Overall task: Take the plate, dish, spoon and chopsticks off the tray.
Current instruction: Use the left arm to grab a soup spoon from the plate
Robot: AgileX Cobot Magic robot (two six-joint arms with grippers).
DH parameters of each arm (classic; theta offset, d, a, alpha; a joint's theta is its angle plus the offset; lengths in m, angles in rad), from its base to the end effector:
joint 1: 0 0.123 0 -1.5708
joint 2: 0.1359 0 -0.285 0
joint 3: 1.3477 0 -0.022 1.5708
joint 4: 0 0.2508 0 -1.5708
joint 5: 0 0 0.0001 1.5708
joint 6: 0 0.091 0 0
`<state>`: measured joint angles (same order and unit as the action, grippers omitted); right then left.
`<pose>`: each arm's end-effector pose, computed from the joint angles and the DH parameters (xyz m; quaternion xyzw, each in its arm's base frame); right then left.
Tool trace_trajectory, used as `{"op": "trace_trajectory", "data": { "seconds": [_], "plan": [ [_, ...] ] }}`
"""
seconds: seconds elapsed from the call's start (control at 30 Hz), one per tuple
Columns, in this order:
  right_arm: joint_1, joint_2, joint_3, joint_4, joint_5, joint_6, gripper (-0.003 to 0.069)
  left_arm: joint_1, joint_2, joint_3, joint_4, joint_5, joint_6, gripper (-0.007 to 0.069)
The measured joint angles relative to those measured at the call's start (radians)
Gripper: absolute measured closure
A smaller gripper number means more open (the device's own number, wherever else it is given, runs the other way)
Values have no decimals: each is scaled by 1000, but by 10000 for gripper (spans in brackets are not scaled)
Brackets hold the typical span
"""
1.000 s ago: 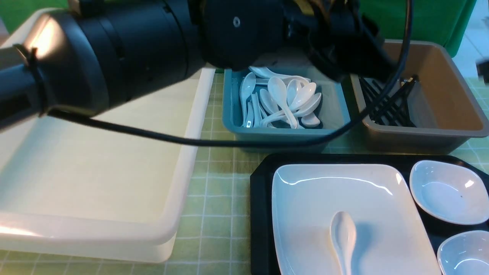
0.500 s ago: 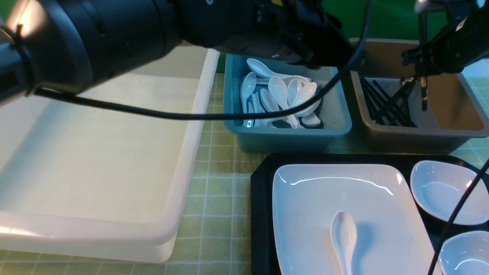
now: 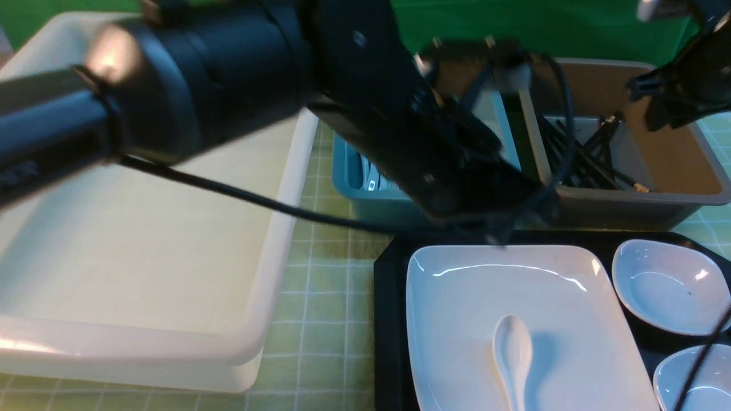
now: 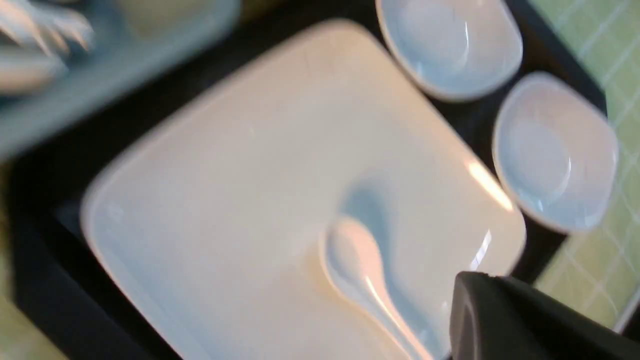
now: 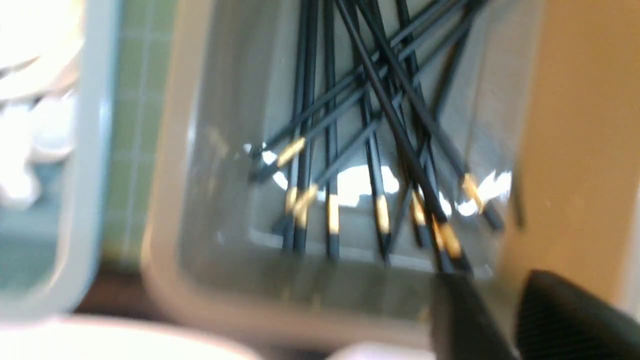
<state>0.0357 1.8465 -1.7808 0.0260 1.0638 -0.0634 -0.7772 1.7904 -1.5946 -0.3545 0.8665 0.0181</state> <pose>0.4098 0.0167 0.3330 -0.0447 0.9642 0.0090 0.2613 0.2699 -0.2993 0.3138 0.3001 0.8946 -0.2575 0.2083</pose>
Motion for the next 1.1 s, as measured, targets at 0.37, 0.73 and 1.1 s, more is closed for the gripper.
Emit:
{"op": "trace_trajectory", "data": {
  "seconds": [0.37, 0.73, 1.1],
  "plan": [
    [0, -615, 493, 98, 36, -50, 654, -173, 199, 0, 54, 56, -145, 242],
    [0, -839, 646, 120, 56, -84, 655, -219, 303, -1, 200, 36, -303, 176],
    [0, -900, 649, 310, 86, -277, 655, -219, 330, -18, 242, 21, -271, 564]
  ]
}}
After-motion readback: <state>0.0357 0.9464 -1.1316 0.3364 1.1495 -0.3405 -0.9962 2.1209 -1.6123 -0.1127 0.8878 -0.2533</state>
